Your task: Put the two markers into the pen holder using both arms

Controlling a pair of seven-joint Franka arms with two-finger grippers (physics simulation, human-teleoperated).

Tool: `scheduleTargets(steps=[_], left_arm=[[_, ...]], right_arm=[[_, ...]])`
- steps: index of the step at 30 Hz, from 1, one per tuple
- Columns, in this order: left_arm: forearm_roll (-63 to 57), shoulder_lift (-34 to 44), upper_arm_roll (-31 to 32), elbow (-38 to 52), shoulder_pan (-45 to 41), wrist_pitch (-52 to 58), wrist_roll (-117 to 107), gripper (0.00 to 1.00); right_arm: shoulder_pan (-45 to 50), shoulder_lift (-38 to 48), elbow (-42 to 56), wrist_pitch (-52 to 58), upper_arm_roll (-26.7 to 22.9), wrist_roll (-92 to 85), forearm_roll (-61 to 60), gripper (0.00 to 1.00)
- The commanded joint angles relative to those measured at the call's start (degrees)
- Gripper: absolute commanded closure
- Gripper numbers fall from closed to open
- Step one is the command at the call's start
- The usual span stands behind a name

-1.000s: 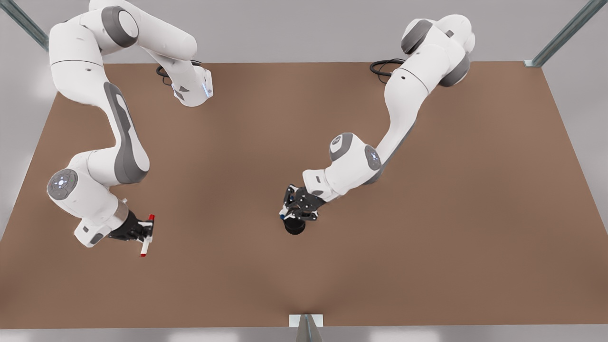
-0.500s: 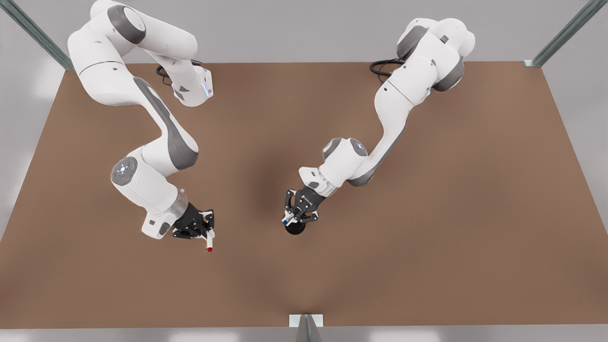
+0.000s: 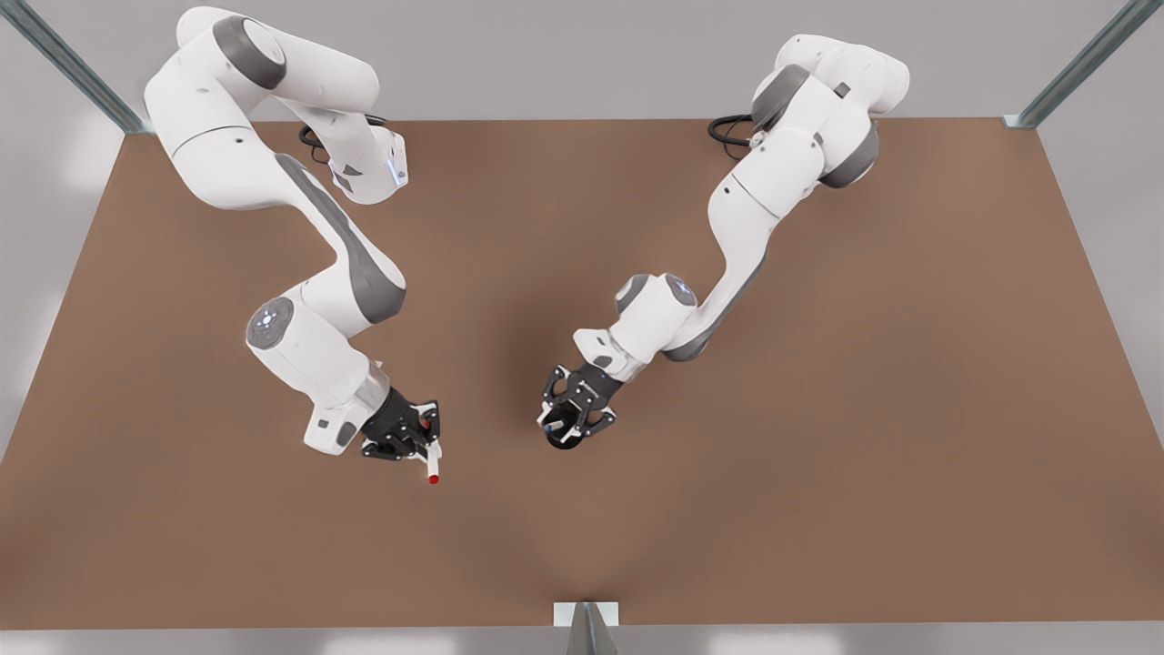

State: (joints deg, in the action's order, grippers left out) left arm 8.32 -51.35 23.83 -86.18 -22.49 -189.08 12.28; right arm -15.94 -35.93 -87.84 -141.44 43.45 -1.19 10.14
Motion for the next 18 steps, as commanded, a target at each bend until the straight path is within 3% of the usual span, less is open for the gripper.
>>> scheduleTargets(steps=[1, 3, 8, 10, 11, 13, 14, 16, 18], left_arm=[[-0.14, 0.81, 0.07, -1.79, 1.74, -1.91, -2.43, 0.00], [-4.61, 1.08, 3.93, -4.26, 9.03, -1.82, -2.26, 0.00], [-24.93, 0.64, 24.06, -14.37, 44.19, 10.73, -2.26, 0.00], [-25.28, 0.99, 33.82, -13.05, 60.89, 35.95, 1.52, 0.00], [-24.84, 1.51, 36.54, -7.26, 64.59, 53.08, 0.65, 0.00], [-26.68, 2.74, 36.55, 9.26, 62.31, 82.62, -9.02, 0.00], [-32.30, 4.68, 36.55, 12.87, 60.46, 92.56, -13.85, 0.00], [-40.31, 9.60, 36.46, 14.46, 59.85, 103.99, -18.51, 0.00], [-40.93, 13.38, 36.64, 15.08, 60.55, 109.36, -19.83, 0.00]], right_arm=[[0.56, -0.02, 0.03, -4.19, 0.15, 1.98, 0.23, 0.73], [2.14, -0.10, 0.03, -5.60, 0.15, 3.83, 0.23, 0.73], [8.56, -1.77, -1.20, -16.41, 0.06, 7.43, 0.32, 0.73], [12.51, -2.21, -0.67, -21.33, -0.82, 7.17, 0.67, 0.73], [13.83, -3.79, -0.32, -25.11, -0.99, 6.90, 2.60, 0.73], [15.24, -6.96, -0.23, -32.66, -0.99, 6.99, 4.01, 0.72], [16.56, -8.10, -0.58, -36.01, -1.78, 6.99, 4.01, 0.72], [20.07, -8.72, -1.20, -40.84, -5.74, 6.99, 4.01, 0.72], [22.89, -9.16, -3.04, -45.94, -8.90, 6.90, 4.01, 0.72]])
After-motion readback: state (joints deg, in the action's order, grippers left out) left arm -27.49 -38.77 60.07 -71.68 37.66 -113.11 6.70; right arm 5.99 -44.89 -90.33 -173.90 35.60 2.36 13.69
